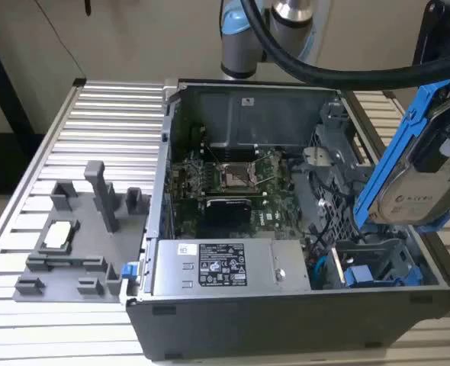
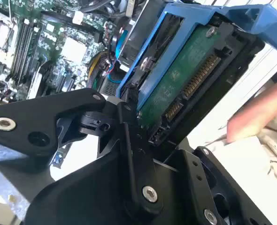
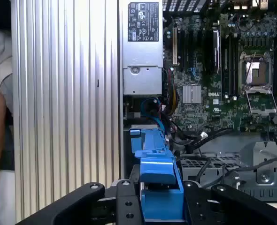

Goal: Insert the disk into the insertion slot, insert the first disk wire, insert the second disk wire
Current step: 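Insert the disk into the insertion slot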

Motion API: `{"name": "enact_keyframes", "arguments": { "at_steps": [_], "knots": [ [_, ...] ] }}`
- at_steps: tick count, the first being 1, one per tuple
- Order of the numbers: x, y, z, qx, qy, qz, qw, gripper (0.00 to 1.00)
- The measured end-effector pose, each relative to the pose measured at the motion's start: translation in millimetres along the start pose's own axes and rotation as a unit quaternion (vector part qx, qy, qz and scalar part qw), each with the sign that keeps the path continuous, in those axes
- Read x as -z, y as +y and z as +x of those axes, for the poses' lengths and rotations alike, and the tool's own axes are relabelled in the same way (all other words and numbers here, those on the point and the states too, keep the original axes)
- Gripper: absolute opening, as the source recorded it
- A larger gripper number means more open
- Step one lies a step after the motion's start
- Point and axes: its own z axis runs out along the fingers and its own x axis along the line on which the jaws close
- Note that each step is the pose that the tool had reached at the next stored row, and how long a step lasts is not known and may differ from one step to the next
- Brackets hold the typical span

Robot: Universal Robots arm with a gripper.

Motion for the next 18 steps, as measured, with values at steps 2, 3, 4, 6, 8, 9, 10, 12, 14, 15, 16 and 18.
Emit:
{"name": "enact_keyframes", "arguments": {
  "at_steps": [2, 3, 4, 6, 8, 9, 10, 12, 14, 15, 16, 18],
  "knots": [
    [0.0, 0.0, 0.0, 0.000, 0.0000, 0.0000, 1.0000, 0.33],
    [0.0, 0.0, 0.0, 0.000, 0.0000, 0.0000, 1.0000, 0.33],
    [0.0, 0.0, 0.0, 0.000, 0.0000, 0.0000, 1.0000, 0.33],
    [-0.1, 0.0, 0.0, 0.000, 0.0001, 0.0000, 1.0000, 0.33],
    [-0.8, 0.0, 0.0, 0.000, 0.0000, 0.0000, 1.0000, 0.33],
    [-1.2, 0.0, 0.0, 0.000, 0.0000, 0.0000, 1.0000, 0.33],
    [-1.7, -0.1, 0.0, 0.000, 0.0000, 0.0000, 1.0000, 0.33],
    [-2.7, -0.1, 0.0, 0.000, 0.0000, 0.0000, 1.0000, 0.33],
    [-3.4, -0.1, 0.0, 0.000, 0.0000, 0.0000, 1.0000, 0.33],
    [-3.5, -0.1, 0.0, 0.000, 0.0000, 0.0000, 1.0000, 0.33],
    [-3.8, -0.2, 0.0, 0.000, 0.0000, 0.0000, 1.0000, 0.33],
    [-4.5, -0.2, 0.0, 0.000, 0.0000, 0.0000, 1.0000, 0.33]
  ]
}}
